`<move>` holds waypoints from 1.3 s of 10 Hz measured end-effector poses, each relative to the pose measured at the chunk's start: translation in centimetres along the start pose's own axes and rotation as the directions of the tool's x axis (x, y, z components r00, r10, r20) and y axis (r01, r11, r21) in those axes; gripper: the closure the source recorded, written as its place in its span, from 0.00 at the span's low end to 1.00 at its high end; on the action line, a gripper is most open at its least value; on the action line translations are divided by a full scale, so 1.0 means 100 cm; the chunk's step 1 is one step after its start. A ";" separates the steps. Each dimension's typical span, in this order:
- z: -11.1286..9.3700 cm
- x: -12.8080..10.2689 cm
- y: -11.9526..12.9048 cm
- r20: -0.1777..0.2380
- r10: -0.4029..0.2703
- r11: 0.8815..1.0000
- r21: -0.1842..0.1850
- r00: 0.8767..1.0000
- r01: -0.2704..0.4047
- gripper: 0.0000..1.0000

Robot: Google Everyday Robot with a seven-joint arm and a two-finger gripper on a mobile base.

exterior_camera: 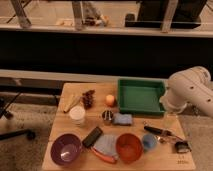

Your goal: Place grapes in paper cup

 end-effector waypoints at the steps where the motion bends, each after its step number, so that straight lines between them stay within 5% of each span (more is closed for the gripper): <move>1: 0.000 0.000 0.000 0.000 0.000 1.000 0.000 1.000 0.000 0.20; 4: 0.000 0.000 0.001 -0.001 -0.001 1.000 -0.001 1.000 0.001 0.20; 8: -0.001 -0.011 0.006 -0.008 -0.086 0.996 0.025 0.996 0.087 0.20; 13: -0.007 -0.041 0.006 -0.007 -0.205 0.976 0.070 0.979 0.205 0.20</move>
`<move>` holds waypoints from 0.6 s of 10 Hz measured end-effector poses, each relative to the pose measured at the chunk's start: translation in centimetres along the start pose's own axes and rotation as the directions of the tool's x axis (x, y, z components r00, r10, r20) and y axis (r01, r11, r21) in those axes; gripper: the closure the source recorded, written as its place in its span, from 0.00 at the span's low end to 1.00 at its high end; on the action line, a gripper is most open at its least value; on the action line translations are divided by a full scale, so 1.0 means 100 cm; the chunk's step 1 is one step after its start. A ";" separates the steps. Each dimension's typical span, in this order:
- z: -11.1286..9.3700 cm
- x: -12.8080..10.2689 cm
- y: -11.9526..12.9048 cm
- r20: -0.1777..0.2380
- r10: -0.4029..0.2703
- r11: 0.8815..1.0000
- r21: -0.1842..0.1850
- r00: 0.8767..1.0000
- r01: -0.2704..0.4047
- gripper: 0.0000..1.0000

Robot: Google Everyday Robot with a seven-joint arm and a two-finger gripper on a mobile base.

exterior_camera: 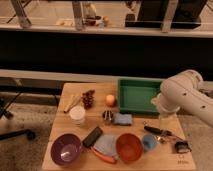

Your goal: Place grapes in paper cup

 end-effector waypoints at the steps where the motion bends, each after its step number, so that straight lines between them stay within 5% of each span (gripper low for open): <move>1: -0.001 -0.006 -0.002 0.001 -0.018 1.000 0.007 1.000 0.018 0.20; 6: -0.003 -0.050 -0.018 0.014 -0.102 0.994 0.028 0.995 0.102 0.20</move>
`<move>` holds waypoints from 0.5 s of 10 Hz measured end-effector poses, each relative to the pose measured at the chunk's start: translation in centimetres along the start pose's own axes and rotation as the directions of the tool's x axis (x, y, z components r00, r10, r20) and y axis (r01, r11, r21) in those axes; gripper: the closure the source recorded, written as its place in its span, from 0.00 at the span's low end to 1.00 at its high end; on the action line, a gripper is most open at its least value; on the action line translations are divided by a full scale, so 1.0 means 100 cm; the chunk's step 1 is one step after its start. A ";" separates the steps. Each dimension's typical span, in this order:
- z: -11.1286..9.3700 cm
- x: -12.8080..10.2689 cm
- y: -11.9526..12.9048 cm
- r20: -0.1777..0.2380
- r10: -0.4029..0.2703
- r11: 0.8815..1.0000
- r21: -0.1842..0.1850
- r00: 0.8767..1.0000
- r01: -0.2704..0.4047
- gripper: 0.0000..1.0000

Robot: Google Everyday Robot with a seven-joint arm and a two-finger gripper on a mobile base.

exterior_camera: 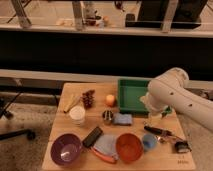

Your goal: Place grapes in paper cup

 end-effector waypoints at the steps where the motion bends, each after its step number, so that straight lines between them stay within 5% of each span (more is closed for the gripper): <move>1: 0.001 -0.007 -0.002 0.002 -0.011 1.000 0.001 1.000 0.011 0.20; 5: 0.000 -0.044 -0.013 0.009 -0.068 0.998 0.008 0.998 0.068 0.20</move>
